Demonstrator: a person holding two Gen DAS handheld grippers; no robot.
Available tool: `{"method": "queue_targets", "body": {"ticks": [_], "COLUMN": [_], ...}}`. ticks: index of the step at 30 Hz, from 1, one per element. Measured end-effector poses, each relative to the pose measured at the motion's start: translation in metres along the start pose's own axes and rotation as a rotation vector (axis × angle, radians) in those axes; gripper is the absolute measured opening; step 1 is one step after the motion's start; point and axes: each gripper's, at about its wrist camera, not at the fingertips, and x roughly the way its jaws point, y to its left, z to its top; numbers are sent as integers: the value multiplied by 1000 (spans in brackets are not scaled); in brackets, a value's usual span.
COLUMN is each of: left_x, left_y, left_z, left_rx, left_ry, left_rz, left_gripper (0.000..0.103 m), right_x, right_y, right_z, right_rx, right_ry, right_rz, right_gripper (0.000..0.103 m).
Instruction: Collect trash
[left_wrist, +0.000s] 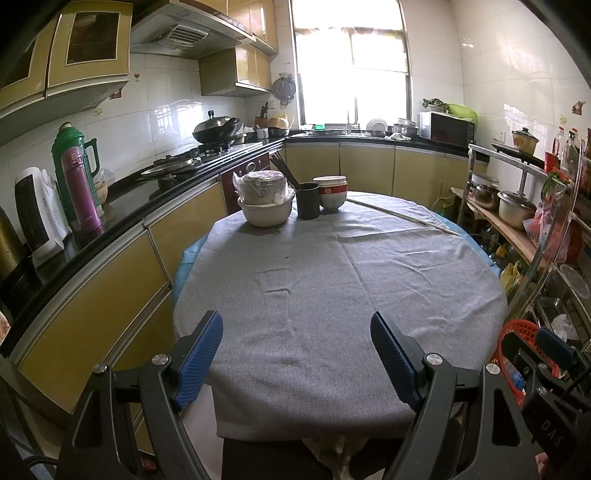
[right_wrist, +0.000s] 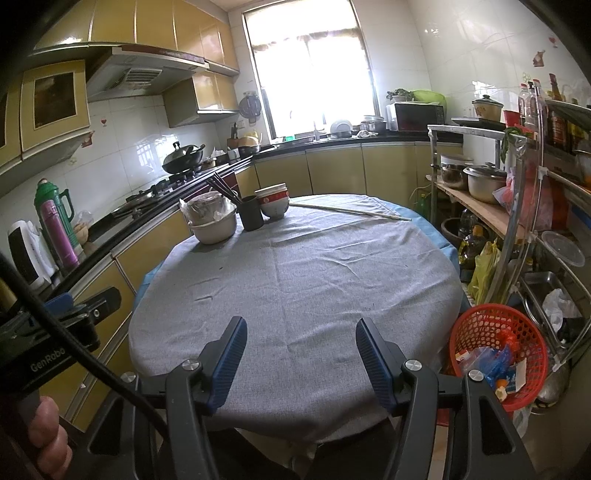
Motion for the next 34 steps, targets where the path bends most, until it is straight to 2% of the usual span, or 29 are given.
{"method": "queue_targets", "body": {"ticks": [27, 34], "left_x": [0, 13], "left_y": [0, 9], "left_z": [-1, -2], "left_rx": [1, -28], "left_ry": [0, 21], "left_rz": [4, -3], "left_gripper": [83, 83], "right_x": [2, 29], "right_y": [3, -1], "right_z": [-1, 8], "right_rx": [9, 22], "right_ry": [7, 32], "right_rz": [2, 42], "right_gripper": [65, 66]}}
